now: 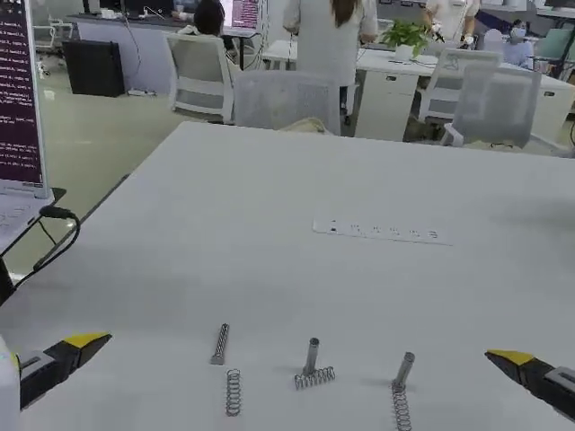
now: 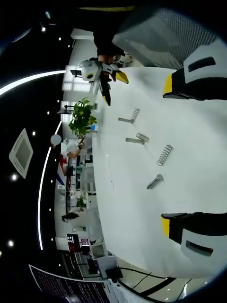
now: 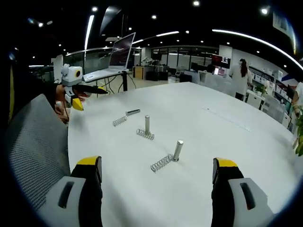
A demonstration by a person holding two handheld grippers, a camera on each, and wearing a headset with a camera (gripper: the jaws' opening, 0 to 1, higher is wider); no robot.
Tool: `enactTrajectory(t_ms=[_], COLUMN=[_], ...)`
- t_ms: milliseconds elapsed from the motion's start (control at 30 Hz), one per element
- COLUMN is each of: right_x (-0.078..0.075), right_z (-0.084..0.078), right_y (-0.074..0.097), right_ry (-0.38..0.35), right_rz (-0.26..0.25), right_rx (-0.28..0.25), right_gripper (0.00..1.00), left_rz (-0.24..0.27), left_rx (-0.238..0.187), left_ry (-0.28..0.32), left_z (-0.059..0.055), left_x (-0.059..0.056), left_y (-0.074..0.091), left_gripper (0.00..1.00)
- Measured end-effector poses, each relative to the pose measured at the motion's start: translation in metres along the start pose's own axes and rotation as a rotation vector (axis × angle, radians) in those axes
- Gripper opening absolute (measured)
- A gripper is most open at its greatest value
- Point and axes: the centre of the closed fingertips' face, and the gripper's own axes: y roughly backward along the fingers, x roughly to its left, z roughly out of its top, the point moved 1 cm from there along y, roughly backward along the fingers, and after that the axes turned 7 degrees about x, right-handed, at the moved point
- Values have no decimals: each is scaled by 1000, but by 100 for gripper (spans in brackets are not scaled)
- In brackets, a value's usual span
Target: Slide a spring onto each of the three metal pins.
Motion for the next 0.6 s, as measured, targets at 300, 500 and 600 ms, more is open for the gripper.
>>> enactTrajectory(t_ms=[300,500,600], right_x=[2,1,0], right_z=[0,0,1], right_y=[-1,0,-1], right_ry=[0,3,5], right_rz=[-1,-1,-1], right_rx=[-2,2,2], right_gripper=[95,95,95], left_rz=[3,6,7], left_rx=[5,5,5], left_ry=[6,12,14], left_z=[-2,-3,-4], left_x=[2,2,2], left_y=[2,3,2], left_gripper=[96,95,95])
